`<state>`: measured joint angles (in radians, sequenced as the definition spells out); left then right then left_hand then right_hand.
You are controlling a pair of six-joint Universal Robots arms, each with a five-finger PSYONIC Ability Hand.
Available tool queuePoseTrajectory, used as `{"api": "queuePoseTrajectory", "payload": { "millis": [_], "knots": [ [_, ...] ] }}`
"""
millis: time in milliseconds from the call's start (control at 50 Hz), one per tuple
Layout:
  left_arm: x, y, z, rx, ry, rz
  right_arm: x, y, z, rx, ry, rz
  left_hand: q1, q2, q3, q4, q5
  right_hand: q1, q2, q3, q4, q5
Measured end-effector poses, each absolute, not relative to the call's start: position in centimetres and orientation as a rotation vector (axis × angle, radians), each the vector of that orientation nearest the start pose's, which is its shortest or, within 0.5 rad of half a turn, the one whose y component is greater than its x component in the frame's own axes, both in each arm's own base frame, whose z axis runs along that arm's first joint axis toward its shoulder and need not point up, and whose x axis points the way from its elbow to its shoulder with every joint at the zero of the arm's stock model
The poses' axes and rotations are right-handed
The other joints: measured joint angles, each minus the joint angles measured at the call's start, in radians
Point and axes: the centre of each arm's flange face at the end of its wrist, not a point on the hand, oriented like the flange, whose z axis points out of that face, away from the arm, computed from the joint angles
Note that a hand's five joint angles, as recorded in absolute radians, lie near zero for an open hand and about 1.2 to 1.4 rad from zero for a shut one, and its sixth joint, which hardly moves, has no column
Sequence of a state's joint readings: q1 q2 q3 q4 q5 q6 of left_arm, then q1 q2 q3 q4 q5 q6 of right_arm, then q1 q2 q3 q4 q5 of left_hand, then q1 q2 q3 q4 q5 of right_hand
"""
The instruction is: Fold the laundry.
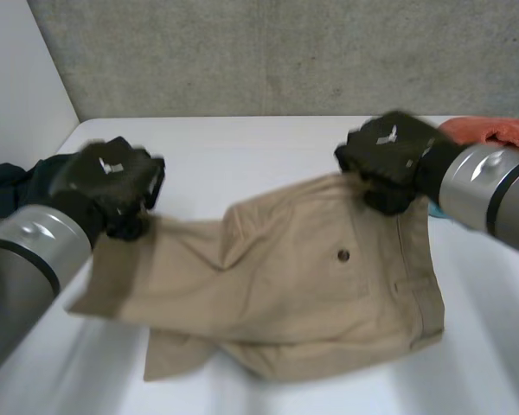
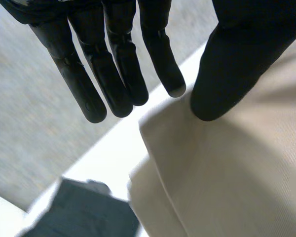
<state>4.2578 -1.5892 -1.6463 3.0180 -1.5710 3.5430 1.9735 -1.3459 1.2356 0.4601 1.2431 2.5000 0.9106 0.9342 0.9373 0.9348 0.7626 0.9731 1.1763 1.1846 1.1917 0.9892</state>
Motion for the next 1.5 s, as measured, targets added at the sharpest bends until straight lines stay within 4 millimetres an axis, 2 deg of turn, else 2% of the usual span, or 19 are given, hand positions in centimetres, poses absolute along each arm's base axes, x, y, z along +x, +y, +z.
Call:
{"api": "queuePoseTrajectory", "payload": {
  "millis": [120, 220, 400, 420, 620, 720, 860, 880, 940, 960, 980, 1000, 1160, 1300, 1340, 1400, 1440, 1480, 1500],
  "knots": [
    [-24.3, -19.9, 24.5, 1.066, 2.339, -1.871, 27.4, -22.8, 27.4, -1.471, 2.023, -1.648, -0.017, -0.043, -0.042, -0.039, -0.040, 0.000, 0.000, 0.000, 0.000, 0.000],
    [-24.2, -19.6, 23.2, 1.087, 2.375, -1.814, 27.3, -22.6, 26.4, -1.473, 2.026, -1.634, -0.020, -0.051, -0.047, -0.044, -0.046, 0.000, 0.000, 0.000, 0.000, 0.000],
    [-24.5, -20.0, 21.7, 1.100, 2.400, -1.771, 27.2, -22.3, 25.6, -1.475, 2.030, -1.616, -0.190, -0.215, -0.214, -0.220, -0.219, 0.000, 0.000, 0.000, 0.000, 0.003],
    [-24.6, -20.3, 21.2, 1.098, 2.398, -1.773, 27.2, -22.2, 25.5, -1.475, 2.031, -1.614, -0.356, -0.366, -0.366, -0.370, -0.374, 0.000, 0.000, 0.000, 0.000, 0.003],
    [-25.2, -22.3, 18.3, 1.092, 2.414, -1.748, 26.9, -21.5, 25.6, -1.473, 2.016, -1.631, -0.367, -0.390, -0.388, -0.394, -0.399, 0.000, 0.000, 0.000, 0.000, 0.003],
    [-25.3, -23.0, 17.2, 1.091, 2.434, -1.716, 26.9, -21.2, 25.6, -1.474, 2.013, -1.631, -0.361, -0.380, -0.382, -0.384, -0.385, 0.000, 0.000, 0.000, 0.000, 0.003],
    [-25.6, -24.0, 15.8, 1.095, 2.453, -1.686, 26.8, -21.2, 25.3, -1.475, 2.014, -1.633, -0.180, -0.220, -0.224, -0.219, -0.224, 0.000, 0.000, 0.000, 0.000, 0.003],
    [-25.7, -24.1, 15.8, 1.095, 2.453, -1.686, 26.8, -21.2, 25.2, -1.475, 2.014, -1.635, 0.017, -0.029, -0.034, -0.030, -0.040, 0.000, 0.000, 0.000, 0.000, 0.003],
    [-25.8, -24.3, 15.7, 1.094, 2.452, -1.688, 26.7, -21.3, 25.1, -1.476, 2.016, -1.640, 0.058, 0.025, 0.020, 0.012, 0.001, 0.000, 0.000, 0.000, 0.000, 0.003],
    [-25.9, -24.5, 15.9, 1.090, 2.446, -1.699, 26.7, -21.4, 25.0, -1.478, 2.017, -1.646, 0.058, 0.025, 0.020, 0.012, 0.001, 0.000, 0.000, 0.000, 0.000, 0.003],
    [-25.9, -24.5, 16.0, 1.089, 2.444, -1.702, 26.7, -21.4, 25.0, -1.478, 2.018, -1.649, 0.226, 0.241, 0.233, 0.241, 0.207, 0.000, 0.000, 0.000, 0.000, 0.003],
    [-26.0, -24.6, 16.3, 1.085, 2.438, -1.714, 26.6, -21.5, 25.0, -1.479, 2.019, -1.654, 0.226, 0.257, 0.248, 0.261, 0.208, 0.000, 0.000, 0.000, 0.000, 0.003],
    [-26.1, -24.6, 20.3, 1.047, 2.345, -1.865, 26.7, -22.1, 25.3, -1.482, 2.010, -1.693, 0.226, 0.259, 0.250, 0.263, 0.208, 0.000, 0.000, 0.000, 0.000, 0.003],
    [-25.9, -24.5, 24.2, 1.016, 2.236, -2.000, 27.1, -23.2, 26.4, -1.504, 1.965, -1.770, 0.226, 0.260, 0.250, 0.263, 0.208, 0.000, 0.000, 0.000, 0.000, 0.003],
    [-26.2, -25.2, 25.6, 0.999, 2.185, -2.055, 27.7, -24.7, 27.2, -1.508, 1.932, -1.841, 0.226, 0.261, 0.253, 0.264, 0.208, 0.000, 0.000, 0.000, 0.000, 0.003],
    [-26.5, -25.9, 26.3, 0.987, 2.149, -2.091, 28.1, -25.7, 27.8, -1.501, 1.909, -1.895, 0.226, 0.262, 0.254, 0.264, 0.208, 0.000, 0.000, 0.000, 0.000, 0.003],
    [-27.2, -28.0, 27.9, 0.951, 2.065, -2.172, 29.0, -28.1, 29.5, -1.456, 1.838, -2.063, 0.226, 0.262, 0.255, 0.267, 0.208, 0.000, 0.000, 0.000, 0.000, 0.003],
    [-27.5, -29.3, 29.2, 0.916, 1.996, -2.237, 29.4, -29.1, 30.5, -1.423, 1.795, -2.151, 0.226, 0.263, 0.255, 0.268, 0.208, 0.000, 0.000, 0.000, 0.001, 0.003],
    [-27.8, -30.4, 30.5, 0.882, 1.934, -2.296, 29.9, -30.7, 32.4, -1.350, 1.710, -2.309, 0.226, 0.263, 0.255, 0.268, 0.208, 0.000, 0.000, 0.000, 0.001, 0.003]
  ]
}}
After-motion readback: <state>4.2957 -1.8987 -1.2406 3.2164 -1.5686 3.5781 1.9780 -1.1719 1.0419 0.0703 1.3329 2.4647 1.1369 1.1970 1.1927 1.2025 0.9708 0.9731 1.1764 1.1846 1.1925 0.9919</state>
